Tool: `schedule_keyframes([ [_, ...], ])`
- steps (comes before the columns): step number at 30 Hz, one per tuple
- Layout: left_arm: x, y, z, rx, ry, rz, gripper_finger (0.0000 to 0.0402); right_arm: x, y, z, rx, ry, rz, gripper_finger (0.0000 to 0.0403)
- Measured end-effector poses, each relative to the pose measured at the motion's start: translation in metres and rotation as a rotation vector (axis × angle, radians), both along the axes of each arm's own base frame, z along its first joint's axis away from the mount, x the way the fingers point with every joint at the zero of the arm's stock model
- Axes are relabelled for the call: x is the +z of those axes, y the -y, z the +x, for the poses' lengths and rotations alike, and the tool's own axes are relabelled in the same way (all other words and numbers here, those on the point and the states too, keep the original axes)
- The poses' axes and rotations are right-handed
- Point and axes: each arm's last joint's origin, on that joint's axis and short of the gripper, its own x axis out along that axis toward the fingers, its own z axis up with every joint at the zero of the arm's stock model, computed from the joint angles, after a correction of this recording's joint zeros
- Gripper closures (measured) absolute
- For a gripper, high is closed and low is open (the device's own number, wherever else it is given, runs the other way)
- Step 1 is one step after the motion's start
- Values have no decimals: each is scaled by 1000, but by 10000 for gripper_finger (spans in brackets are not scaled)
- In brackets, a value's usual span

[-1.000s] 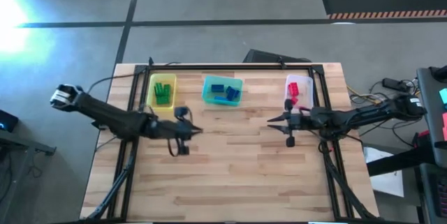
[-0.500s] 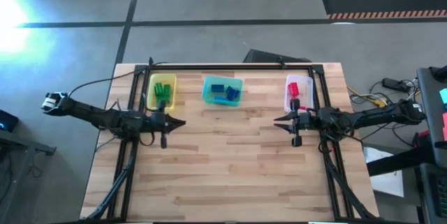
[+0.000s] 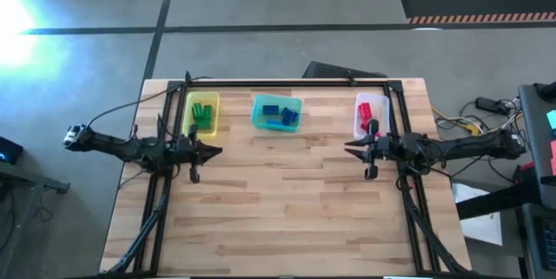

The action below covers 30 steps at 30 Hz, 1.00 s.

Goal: Sort & place blocks by color
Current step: Return to home position

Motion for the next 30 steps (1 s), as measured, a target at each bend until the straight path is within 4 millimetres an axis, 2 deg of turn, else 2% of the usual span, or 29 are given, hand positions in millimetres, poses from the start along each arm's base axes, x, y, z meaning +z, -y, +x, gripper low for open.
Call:
schedule_keyframes([
  [4,-12,-1,-3,1,-5,-13,402,11,1,-6,-35,0,2,335],
  [8,-12,-1,-4,1,26,-35,402,20,2,-13,-50,-22,-33,335],
  [19,-13,-1,-4,2,22,-57,402,21,3,-28,-64,-4,-114,335],
  [30,-15,-1,-3,3,10,-55,401,26,4,-28,-76,-27,-39,335],
])
